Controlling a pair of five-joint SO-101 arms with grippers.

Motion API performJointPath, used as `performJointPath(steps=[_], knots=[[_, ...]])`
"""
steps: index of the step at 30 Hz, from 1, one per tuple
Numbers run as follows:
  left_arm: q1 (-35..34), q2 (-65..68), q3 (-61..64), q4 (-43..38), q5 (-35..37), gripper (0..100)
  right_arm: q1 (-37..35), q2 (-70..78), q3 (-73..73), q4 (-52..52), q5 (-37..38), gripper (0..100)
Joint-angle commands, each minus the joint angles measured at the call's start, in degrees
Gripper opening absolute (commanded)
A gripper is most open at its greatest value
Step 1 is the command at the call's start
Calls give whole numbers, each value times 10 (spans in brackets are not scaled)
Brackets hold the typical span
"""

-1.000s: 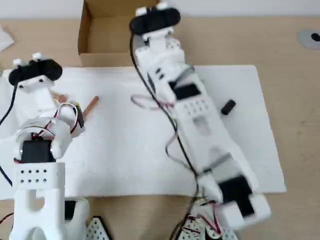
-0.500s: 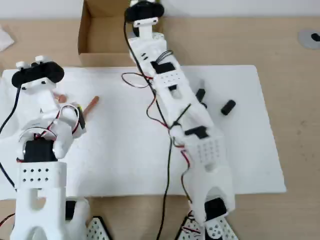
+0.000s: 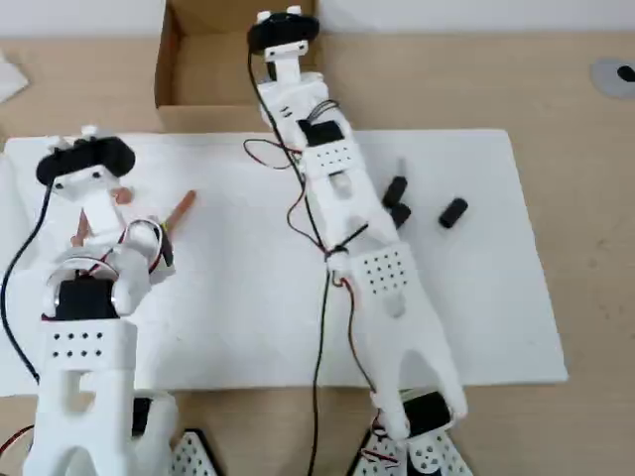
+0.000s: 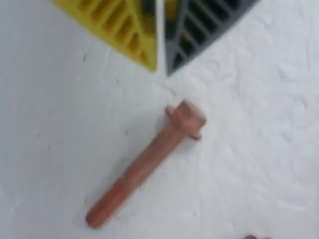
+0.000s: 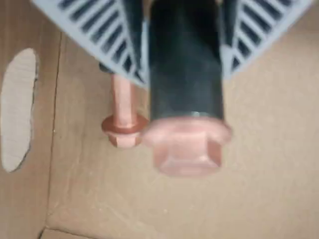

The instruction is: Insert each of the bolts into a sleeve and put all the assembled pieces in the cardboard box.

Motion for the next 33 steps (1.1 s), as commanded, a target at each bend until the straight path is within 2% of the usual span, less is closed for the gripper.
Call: performJointPath(steps=[1,4,6,9,12,15,22,29,33], knots=[[-1,-7,0,-9,-2,9,4,10,-99,43,38,13],[-4,-7,-1,-9,10,15,4,35,-135,86,68,14],[-5,-7,-1,-9,15,54,6,46,-160,114,73,50],[-5,-3,-2,-9,23,114,7,56,-201,155,71,175],[-5,-2,-4,-9,25,117,5,60,-242,184,72,295],[-5,0,-11,-8,36,117,5,56,-266,207,72,361],[-4,60,-113,62,16,117,15,-18,-265,280,70,369],[-1,283,-313,202,42,117,36,-155,-264,417,70,369],[-3,386,-397,255,-8,117,38,-211,-264,516,71,369]])
